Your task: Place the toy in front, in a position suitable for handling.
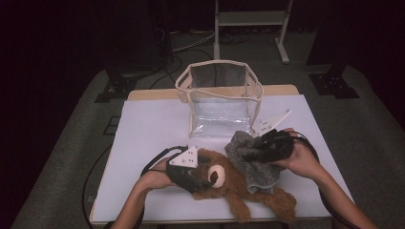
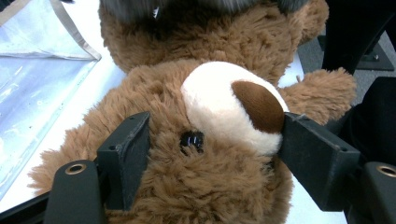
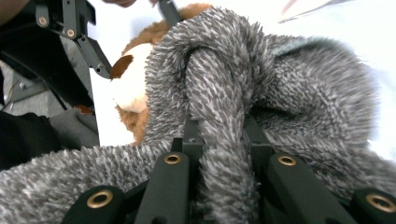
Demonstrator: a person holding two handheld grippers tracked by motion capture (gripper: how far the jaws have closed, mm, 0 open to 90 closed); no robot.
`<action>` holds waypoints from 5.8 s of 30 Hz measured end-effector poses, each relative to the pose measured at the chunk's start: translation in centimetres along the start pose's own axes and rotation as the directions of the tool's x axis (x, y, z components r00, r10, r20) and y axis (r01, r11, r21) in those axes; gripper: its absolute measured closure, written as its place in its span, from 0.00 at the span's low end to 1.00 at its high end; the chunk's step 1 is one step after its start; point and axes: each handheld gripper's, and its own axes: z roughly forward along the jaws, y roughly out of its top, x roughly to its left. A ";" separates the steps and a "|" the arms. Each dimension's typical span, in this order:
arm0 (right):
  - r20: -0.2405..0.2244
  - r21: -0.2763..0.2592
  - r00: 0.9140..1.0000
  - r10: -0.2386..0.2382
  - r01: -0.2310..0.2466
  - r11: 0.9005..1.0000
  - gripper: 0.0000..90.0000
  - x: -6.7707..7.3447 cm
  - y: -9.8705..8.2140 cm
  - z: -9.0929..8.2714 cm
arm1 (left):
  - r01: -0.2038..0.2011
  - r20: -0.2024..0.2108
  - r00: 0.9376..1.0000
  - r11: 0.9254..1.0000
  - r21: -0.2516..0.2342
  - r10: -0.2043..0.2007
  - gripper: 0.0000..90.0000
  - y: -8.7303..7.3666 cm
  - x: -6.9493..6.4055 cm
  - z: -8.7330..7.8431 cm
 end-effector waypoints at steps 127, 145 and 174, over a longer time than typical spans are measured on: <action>0.056 0.009 0.998 -0.043 0.043 0.999 0.83 -0.3 2.3 2.5 | 0.084 -0.098 0.992 0.996 0.025 -0.081 0.40 -2.6 2.0 -0.5; 0.018 -0.037 0.999 0.037 -0.036 0.999 0.83 -0.5 -1.5 0.8 | -0.010 -0.062 0.998 0.999 0.041 0.013 0.25 1.1 1.5 1.0; 0.052 -0.075 0.988 0.145 -0.141 0.987 0.83 -3.0 -5.6 -1.4 | -0.014 -0.044 0.999 1.000 0.017 0.015 0.21 2.3 1.8 0.8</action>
